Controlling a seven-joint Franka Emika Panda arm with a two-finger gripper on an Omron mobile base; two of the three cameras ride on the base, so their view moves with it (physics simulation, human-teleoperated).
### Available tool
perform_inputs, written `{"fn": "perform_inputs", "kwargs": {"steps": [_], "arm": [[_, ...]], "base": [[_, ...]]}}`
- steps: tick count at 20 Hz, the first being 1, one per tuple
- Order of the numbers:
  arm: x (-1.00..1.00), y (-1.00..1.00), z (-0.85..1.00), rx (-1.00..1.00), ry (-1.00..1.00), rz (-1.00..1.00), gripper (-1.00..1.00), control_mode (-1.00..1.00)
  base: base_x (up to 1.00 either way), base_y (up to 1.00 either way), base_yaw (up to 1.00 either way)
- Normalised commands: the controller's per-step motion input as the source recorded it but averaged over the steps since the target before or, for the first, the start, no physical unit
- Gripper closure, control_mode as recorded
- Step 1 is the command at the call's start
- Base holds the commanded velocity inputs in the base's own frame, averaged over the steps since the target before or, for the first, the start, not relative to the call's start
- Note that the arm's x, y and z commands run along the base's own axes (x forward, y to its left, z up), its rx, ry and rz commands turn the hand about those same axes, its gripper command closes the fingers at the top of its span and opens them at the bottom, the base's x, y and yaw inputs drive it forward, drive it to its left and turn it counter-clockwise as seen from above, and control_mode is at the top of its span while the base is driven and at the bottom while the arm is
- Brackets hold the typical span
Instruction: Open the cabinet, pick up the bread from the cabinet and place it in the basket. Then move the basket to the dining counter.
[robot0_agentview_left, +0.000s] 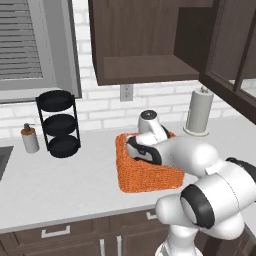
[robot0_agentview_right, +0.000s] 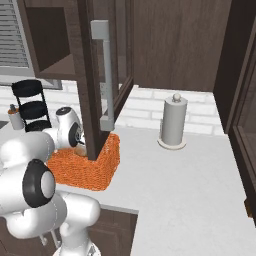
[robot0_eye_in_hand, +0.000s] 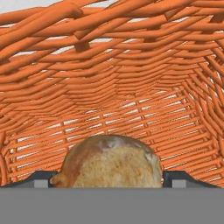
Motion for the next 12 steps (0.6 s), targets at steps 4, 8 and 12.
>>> {"fn": "perform_inputs", "kwargs": {"steps": [4, 8, 12], "arm": [[0.28, -0.17, -0.03, 0.00, 0.01, 0.00, -1.00, -1.00], [0.26, 0.00, 0.00, 0.00, 0.00, 0.01, -1.00, -1.00], [0.16, 0.02, 0.00, 0.00, 0.00, 0.02, -1.00, -1.00]], "base": [[0.00, 0.00, 0.00], [0.00, 0.00, 0.00], [0.00, 0.00, 0.00]]}}
